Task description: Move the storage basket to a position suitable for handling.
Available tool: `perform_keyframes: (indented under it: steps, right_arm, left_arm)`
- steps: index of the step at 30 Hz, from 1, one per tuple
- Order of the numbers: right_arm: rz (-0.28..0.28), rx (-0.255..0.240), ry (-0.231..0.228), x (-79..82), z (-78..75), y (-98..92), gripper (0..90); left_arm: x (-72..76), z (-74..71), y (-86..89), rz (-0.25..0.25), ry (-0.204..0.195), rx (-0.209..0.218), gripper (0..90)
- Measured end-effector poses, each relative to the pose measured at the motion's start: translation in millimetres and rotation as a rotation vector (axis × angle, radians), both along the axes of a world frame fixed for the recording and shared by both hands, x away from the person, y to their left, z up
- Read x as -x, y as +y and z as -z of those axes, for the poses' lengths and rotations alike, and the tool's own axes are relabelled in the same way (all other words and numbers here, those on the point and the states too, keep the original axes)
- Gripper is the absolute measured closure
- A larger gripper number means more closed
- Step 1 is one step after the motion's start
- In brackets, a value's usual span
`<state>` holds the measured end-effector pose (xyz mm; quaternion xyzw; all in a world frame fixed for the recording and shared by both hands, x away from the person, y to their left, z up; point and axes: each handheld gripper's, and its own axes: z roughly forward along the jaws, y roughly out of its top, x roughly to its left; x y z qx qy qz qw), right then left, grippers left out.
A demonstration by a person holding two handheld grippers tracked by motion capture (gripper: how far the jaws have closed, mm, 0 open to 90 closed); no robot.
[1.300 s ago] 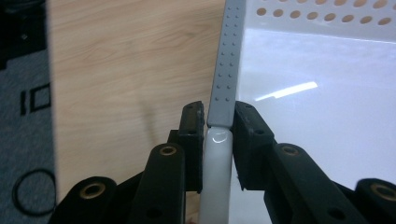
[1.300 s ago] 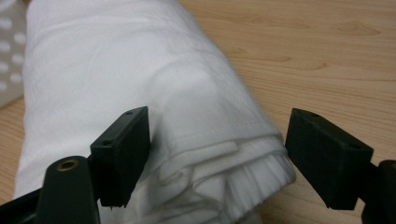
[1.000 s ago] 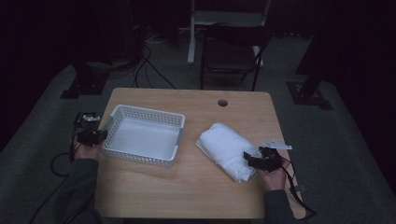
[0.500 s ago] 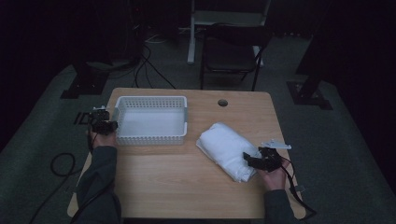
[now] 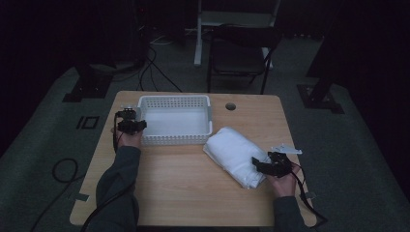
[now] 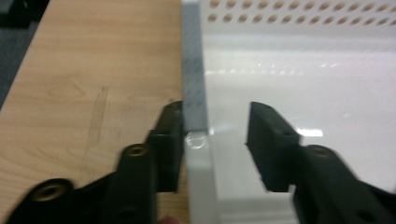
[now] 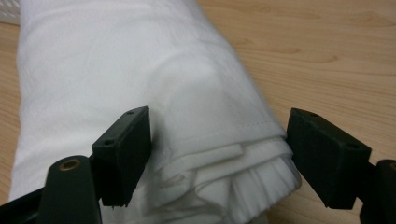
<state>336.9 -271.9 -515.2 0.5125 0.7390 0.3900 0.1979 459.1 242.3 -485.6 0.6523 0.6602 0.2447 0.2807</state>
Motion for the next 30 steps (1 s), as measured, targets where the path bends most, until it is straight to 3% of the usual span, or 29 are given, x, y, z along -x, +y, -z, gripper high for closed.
perform_keyframes:
  steps: [1,3,6,8,12,14,16,20,21,24,26,29,30]
  right_arm:
    - [0.001,0.002,-0.013,0.0,-3.3,0.9,23.7]
    - [-0.002,-0.002,-0.026,-0.6,-7.0,1.8,23.9]
    - [-0.015,-0.012,-0.046,-8.5,-18.6,8.1,23.7]
    - [-0.024,-0.001,-0.058,-22.2,-28.3,20.3,23.7]
    - [-0.031,0.004,-0.044,-40.5,-30.8,31.8,22.8]
    - [-0.048,0.005,-0.007,-56.8,-26.2,42.5,21.5]
    - [-0.051,0.009,0.005,-61.1,-23.2,45.2,21.4]
    - [-0.069,0.026,0.082,-73.5,-7.3,49.3,23.1]
    - [-0.069,0.026,0.082,-73.5,-7.3,49.3,23.1]
    - [-0.122,-0.016,0.147,-74.5,0.2,46.0,26.1]
    - [-0.178,-0.006,0.157,-71.4,1.9,46.9,26.8]
    - [-0.193,0.000,0.156,-69.9,2.1,48.1,26.8]
    - [-0.240,0.004,0.159,-65.6,2.4,51.9,27.0]
  left_arm:
    - [6.3,-8.4,-2.7,0.008,-0.040,-0.015,49.8]
    - [10.5,-13.6,-4.6,0.015,-0.062,-0.022,48.1]
    - [25.7,-29.0,-12.5,0.079,-0.123,-0.025,45.5]
    - [36.9,-36.0,-21.4,0.139,-0.147,-0.032,44.9]
    - [58.1,-40.5,-46.1,0.278,-0.175,-0.038,44.9]
    - [66.1,-37.9,-61.7,0.363,-0.180,-0.049,44.8]
    - [72.0,-33.4,-77.5,0.439,-0.177,-0.043,44.8]
    - [78.4,-20.7,-105.3,0.549,-0.161,-0.025,44.3]
    - [79.6,-16.9,-111.5,0.569,-0.157,-0.023,44.3]
    - [81.9,-5.7,-128.5,0.622,-0.131,-0.008,44.2]
    - [83.2,-1.9,-135.0,0.642,-0.121,-0.002,44.2]
    - [85.9,0.5,-141.7,0.659,-0.116,0.012,44.2]
    - [87.0,0.4,-142.8,0.663,-0.119,0.016,44.2]
